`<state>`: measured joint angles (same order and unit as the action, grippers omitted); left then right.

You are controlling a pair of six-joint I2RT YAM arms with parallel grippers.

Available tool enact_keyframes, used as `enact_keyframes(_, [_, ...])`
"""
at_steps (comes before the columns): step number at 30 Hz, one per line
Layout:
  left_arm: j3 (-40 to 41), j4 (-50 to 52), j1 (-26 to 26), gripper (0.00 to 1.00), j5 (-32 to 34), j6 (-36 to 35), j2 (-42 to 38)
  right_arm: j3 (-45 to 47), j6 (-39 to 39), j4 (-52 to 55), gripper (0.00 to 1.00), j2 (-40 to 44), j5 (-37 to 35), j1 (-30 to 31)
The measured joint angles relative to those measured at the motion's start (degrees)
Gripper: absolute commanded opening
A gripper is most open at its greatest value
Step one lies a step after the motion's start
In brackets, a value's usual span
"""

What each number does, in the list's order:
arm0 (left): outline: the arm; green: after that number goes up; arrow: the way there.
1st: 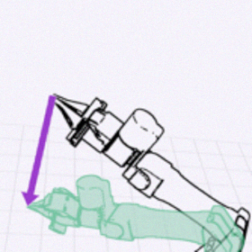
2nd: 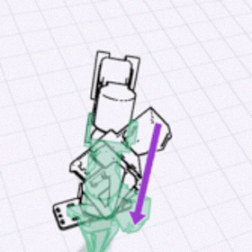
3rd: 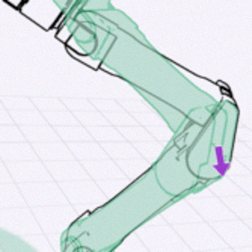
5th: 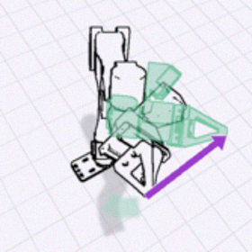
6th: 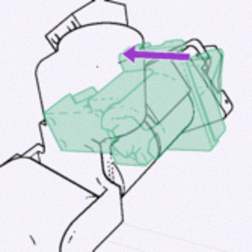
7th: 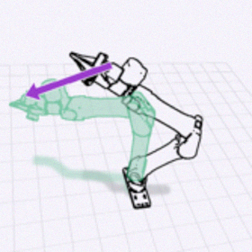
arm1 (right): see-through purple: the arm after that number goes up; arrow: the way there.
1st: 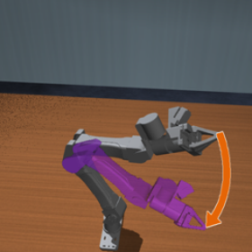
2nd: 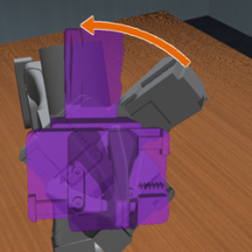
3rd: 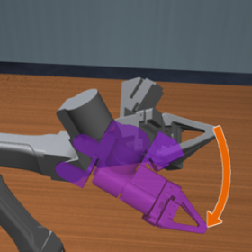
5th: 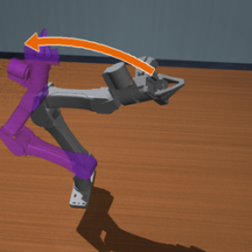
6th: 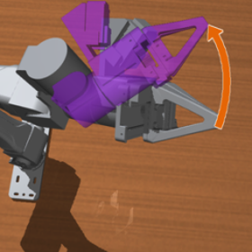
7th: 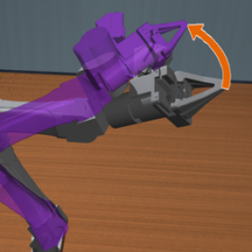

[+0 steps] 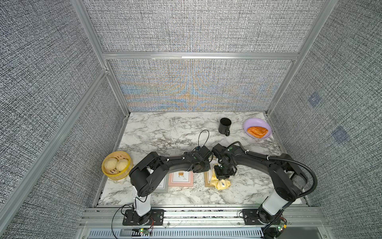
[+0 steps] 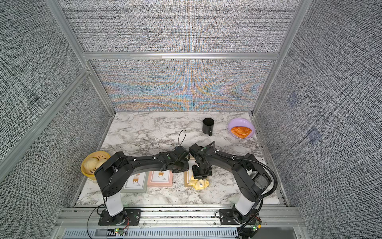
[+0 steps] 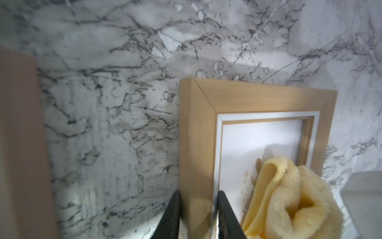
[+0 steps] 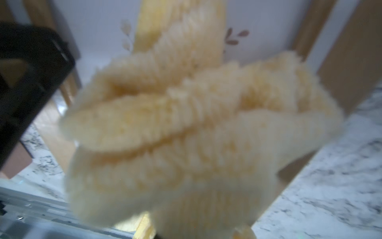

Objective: Wipe the picture frame with a cloth
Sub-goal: Wipe the dirt from the picture frame.

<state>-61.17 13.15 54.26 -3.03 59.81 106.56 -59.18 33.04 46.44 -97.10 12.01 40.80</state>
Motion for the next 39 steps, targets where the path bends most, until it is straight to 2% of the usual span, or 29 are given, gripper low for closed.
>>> enact_keyframes(6, [0.5,-0.2,0.0,0.05,0.1,0.3,-0.4,-2.9,2.9,-0.9,0.0,-3.5,1.7,0.1])
enact_keyframes(14, [1.1,-1.0,0.0,0.05,0.2,1.3,-0.6,-4.8,4.5,-0.7,0.0,-4.5,-2.2,0.2])
enact_keyframes(19, [1.1,-1.1,0.0,0.05,0.3,1.3,-0.6,-5.1,5.1,-5.0,0.0,-3.6,-7.5,0.3])
enact_keyframes(25, [1.2,-1.3,0.0,0.05,0.3,1.3,-0.6,-5.0,5.4,-7.6,0.0,-3.2,-8.5,-0.1])
enact_keyframes(29, [0.9,-1.0,0.1,0.05,0.5,0.6,-0.4,-3.1,5.1,-8.4,0.0,-2.5,-7.5,0.3])
enact_keyframes(35, [0.7,-0.6,0.3,0.05,1.4,0.6,-0.3,3.6,3.9,-10.4,0.0,1.9,-0.4,0.6])
enact_keyframes(39, [0.3,-0.4,0.3,0.05,1.0,0.5,0.2,5.3,2.8,-10.3,0.0,3.0,0.7,-0.1])
